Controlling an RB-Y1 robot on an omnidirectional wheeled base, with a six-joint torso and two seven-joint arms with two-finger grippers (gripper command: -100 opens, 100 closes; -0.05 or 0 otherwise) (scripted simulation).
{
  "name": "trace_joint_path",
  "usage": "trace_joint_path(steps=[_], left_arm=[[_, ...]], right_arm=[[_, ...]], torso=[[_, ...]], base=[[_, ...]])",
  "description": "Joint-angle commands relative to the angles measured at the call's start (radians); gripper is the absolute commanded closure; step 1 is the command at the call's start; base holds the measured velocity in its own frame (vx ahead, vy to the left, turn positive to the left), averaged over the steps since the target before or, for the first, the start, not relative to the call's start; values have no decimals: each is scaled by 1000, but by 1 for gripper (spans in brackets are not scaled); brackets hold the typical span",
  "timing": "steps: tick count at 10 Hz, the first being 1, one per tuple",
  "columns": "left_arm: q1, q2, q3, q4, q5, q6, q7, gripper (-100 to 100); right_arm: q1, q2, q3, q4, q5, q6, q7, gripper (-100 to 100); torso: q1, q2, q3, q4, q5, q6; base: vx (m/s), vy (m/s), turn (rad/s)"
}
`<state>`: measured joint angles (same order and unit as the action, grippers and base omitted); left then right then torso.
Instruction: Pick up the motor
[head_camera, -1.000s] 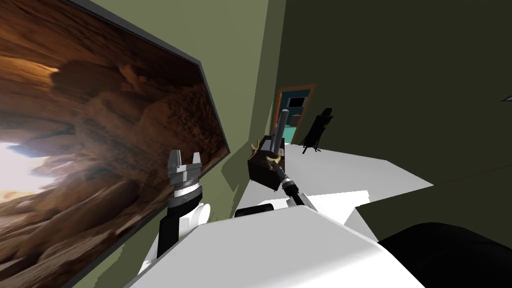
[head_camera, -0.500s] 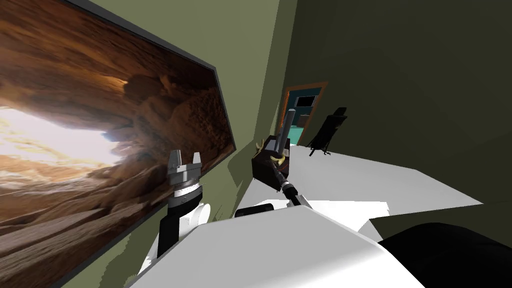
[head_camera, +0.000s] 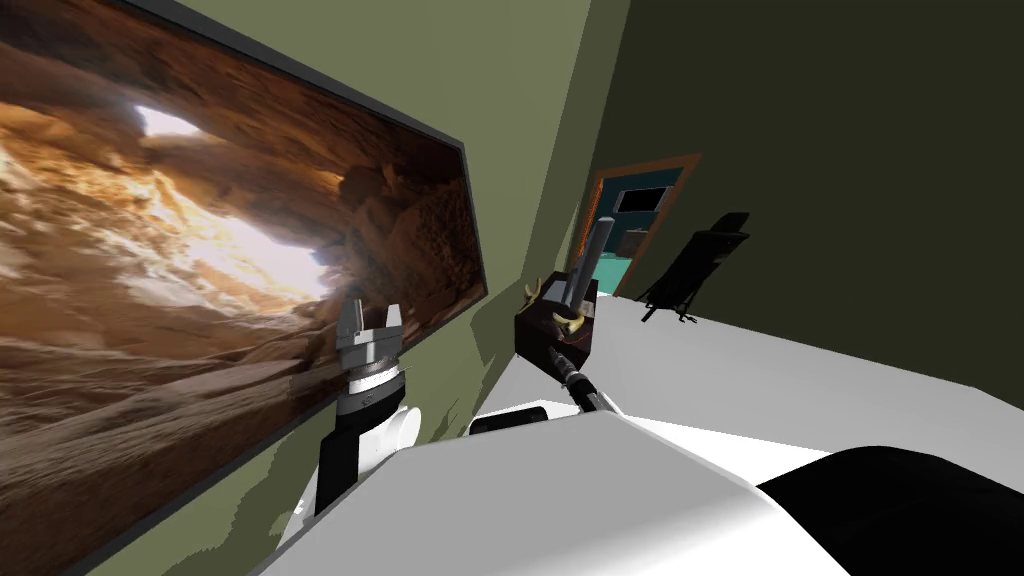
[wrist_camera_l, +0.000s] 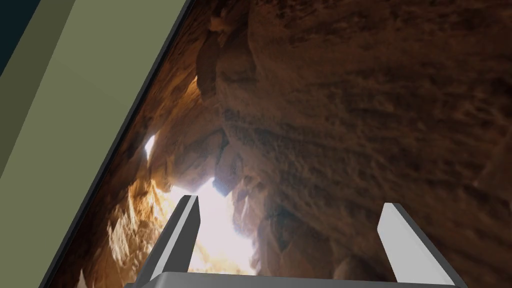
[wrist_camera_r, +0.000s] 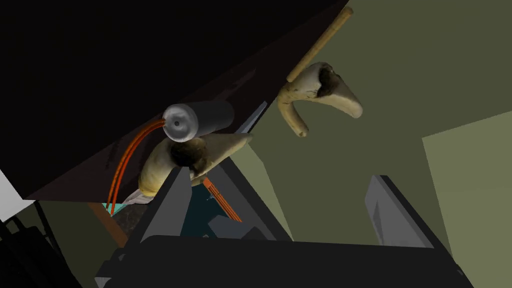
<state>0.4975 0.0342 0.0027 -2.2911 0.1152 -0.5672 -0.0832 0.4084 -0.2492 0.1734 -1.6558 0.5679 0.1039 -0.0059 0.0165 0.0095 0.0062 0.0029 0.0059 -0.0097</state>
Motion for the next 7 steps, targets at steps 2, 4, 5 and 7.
trace_joint_path(steps=[2,4,5,7], left_arm=[[0,0,0,0,0,0,0,0],[0,0,0,0,0,0,0,0],[0,0,0,0,0,0,0,0],[0,0,0,0,0,0,0,0]], right_arm=[[5,21,-9,72,52,10,11,-100],[-4,12,0,133,105,64,15,-100],[-12,2,8,170,145,100,18,-100],[-22,-7,17,225,209,147,21,-100]], torso=[[0,0,0,0,0,1],[0,-1,-1,0,0,0],[-1,-1,-1,0,0,1],[-1,-1,-1,0,0,1]], base=[[-23,-1,66],[-20,-1,265],[-26,-1,259],[-20,-5,256]])
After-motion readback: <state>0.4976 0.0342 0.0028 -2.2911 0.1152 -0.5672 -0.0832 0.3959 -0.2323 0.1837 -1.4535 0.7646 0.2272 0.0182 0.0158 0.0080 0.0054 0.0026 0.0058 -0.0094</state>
